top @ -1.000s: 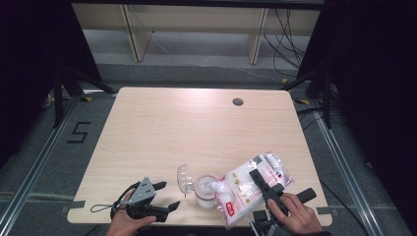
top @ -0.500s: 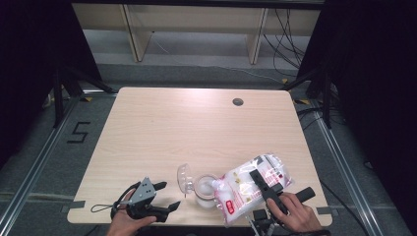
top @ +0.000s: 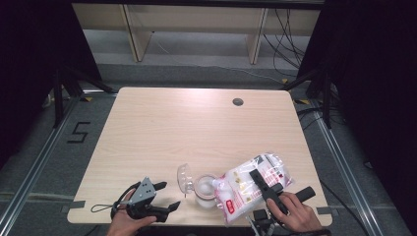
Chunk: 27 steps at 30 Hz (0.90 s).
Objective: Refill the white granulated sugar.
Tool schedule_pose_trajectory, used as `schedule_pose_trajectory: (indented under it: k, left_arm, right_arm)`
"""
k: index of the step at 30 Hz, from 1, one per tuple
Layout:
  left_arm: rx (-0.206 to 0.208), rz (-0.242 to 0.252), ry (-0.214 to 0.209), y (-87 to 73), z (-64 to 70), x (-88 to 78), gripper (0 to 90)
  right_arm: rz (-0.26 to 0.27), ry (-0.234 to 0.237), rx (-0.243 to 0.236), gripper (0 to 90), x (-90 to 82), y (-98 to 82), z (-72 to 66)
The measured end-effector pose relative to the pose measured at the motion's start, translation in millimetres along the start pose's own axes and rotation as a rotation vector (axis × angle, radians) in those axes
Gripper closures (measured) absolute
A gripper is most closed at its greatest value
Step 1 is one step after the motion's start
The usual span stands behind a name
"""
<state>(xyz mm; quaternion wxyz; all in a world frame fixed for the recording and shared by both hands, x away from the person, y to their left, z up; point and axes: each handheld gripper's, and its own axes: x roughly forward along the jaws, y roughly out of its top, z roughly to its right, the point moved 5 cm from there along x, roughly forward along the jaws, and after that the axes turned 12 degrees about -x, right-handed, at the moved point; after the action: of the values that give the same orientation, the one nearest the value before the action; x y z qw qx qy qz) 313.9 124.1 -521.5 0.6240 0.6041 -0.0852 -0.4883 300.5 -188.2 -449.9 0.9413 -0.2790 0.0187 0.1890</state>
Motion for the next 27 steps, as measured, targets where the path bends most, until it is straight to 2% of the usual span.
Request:
schedule_pose_trajectory:
  k: [6, 8, 9, 11, 18, 19, 20, 21, 23, 24, 27]
  left_arm:
    - [-0.001, 0.001, 0.0, 0.0, 0.1, -0.1, 19.6]
    - [0.0, 0.001, 0.001, 0.0, 0.0, 0.0, 19.6]
    - [-0.001, 0.0, 0.001, 0.0, 0.0, -0.2, 19.6]
    - [-0.003, 0.003, 0.0, 0.1, 0.0, -0.2, 19.6]
    - [-0.002, 0.002, 0.002, 0.1, 0.1, -0.4, 19.6]
    - [-0.029, 0.002, 0.004, -0.7, 1.4, -0.3, 19.6]
    - [-0.028, 0.003, 0.004, -0.7, 1.4, -0.3, 19.6]
    - [-0.023, 0.003, 0.003, -0.6, 1.1, -0.2, 19.6]
    - [-0.002, 0.002, 0.0, 0.0, -0.1, -0.2, 19.6]
    - [-0.002, 0.002, 0.0, 0.0, -0.1, -0.2, 19.6]
    - [-0.012, 0.002, 0.002, -0.2, 0.5, -0.3, 19.6]
  right_arm:
    - [-0.004, -0.033, -0.019, 70.4, -4.0, -2.1, 9.1]
    - [-0.015, -0.044, 0.013, 70.4, -6.4, -1.7, 9.2]
    - [-0.006, -0.049, -0.001, 70.4, -6.0, -1.1, 11.5]
    - [-0.014, -0.058, 0.018, 70.4, -7.2, -0.7, 11.2]
    - [0.009, -0.054, 0.035, 70.4, -6.4, 0.1, 10.7]
    - [0.015, -0.051, 0.037, 70.3, -5.9, 0.3, 11.0]
    - [0.01, -0.038, 0.033, 70.4, -6.0, -0.3, 9.8]
    - [0.014, -0.052, 0.045, 70.4, -5.3, -0.1, 9.1]
    - [0.01, -0.04, 0.047, 70.4, -4.8, -0.3, 7.0]
    - [0.014, -0.029, 0.052, 70.4, -4.2, 0.1, 6.5]
    - [0.027, -0.033, 0.063, 70.4, -2.7, 0.6, 5.6]
